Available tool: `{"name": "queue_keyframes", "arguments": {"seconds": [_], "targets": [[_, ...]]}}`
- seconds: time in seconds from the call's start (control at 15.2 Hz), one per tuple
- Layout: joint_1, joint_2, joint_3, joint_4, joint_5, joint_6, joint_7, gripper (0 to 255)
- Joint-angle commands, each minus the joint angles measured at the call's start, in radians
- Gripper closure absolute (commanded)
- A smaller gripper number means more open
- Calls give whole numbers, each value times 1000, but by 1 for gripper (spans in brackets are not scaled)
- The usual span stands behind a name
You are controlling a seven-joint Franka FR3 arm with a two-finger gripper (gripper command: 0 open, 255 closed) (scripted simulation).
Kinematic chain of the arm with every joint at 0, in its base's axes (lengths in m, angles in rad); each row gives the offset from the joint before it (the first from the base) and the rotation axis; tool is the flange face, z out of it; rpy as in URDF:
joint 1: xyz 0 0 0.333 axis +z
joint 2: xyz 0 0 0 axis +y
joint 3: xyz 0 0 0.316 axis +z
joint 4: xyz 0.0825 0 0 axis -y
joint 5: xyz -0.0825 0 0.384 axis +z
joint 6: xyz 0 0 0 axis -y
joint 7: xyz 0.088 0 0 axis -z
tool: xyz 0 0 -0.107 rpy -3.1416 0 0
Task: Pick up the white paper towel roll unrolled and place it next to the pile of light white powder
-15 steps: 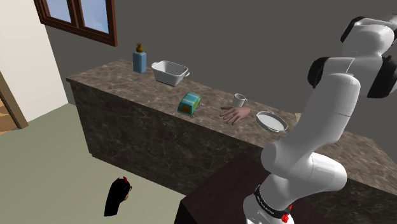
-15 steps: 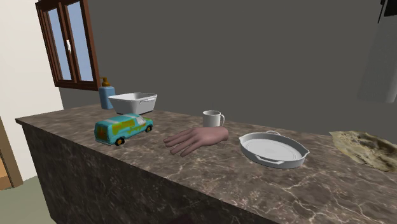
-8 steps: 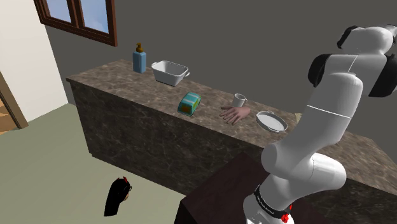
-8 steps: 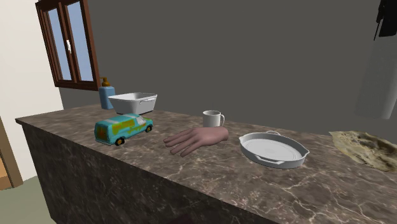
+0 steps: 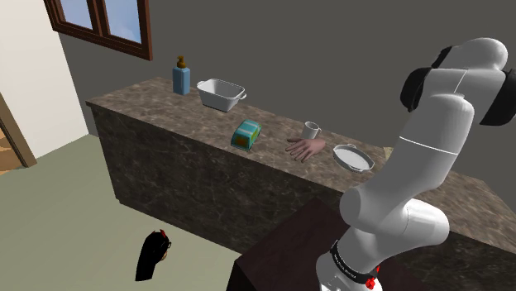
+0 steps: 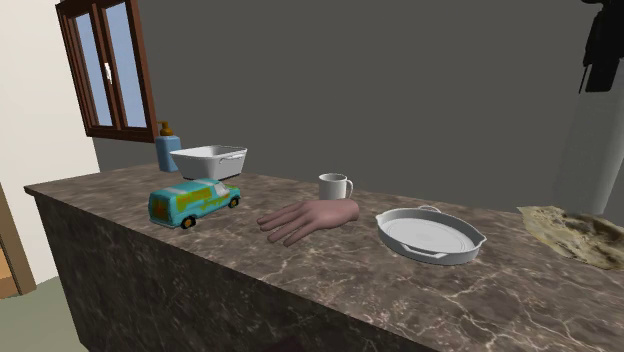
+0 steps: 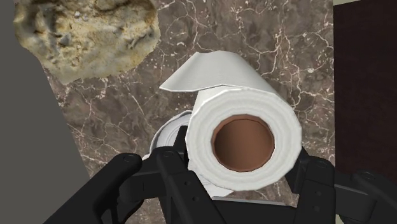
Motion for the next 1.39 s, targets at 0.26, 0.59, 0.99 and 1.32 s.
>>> {"name": "queue_keyframes", "arguments": {"seconds": [0.26, 0.59, 0.99, 1.32], "targets": [[17, -13, 2, -97, -7, 87, -1, 255], [24, -12, 5, -164, -4, 153, -5, 255], [27, -1, 10, -233, 7, 229, -13, 255], [26, 15, 17, -282, 22, 290, -23, 255]]}}
